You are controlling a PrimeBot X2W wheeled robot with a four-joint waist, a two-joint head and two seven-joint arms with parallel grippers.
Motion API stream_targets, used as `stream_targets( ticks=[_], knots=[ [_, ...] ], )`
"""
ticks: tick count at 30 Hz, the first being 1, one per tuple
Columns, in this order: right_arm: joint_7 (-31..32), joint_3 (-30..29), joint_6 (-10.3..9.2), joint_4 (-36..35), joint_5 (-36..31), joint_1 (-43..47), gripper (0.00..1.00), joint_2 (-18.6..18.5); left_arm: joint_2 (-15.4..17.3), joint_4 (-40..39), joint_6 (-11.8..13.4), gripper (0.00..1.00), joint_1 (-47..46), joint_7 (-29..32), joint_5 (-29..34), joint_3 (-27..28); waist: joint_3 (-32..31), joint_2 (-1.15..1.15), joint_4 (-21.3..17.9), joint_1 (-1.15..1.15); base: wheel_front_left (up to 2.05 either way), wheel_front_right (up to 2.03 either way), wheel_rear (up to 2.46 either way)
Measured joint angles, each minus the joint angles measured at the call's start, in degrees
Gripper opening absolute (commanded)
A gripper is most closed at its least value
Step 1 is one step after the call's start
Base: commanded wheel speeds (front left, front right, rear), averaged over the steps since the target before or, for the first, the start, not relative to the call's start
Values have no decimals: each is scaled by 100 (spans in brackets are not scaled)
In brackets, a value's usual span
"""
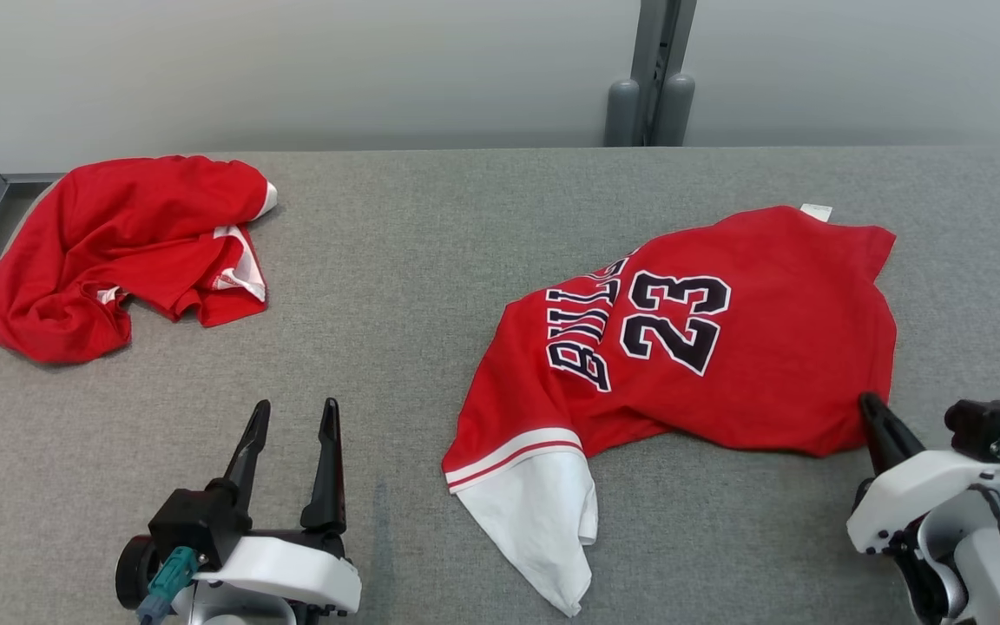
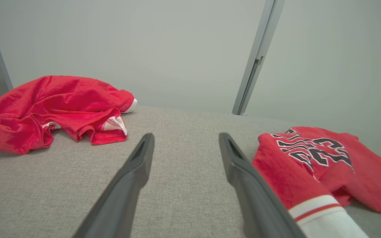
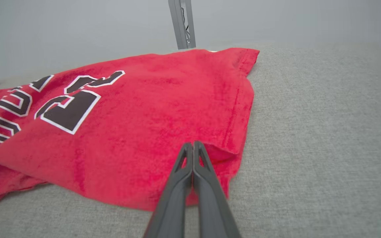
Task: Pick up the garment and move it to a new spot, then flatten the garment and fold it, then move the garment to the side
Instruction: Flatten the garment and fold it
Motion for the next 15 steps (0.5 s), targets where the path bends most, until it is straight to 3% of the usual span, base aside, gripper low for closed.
stream_targets(
  ticks=[15],
  knots=[
    [91,3,0,805,-255,-1752,0,-602,0,-9,-8,100,-156,0,5,-81,351,0,249,0,0,0,0]
  ],
)
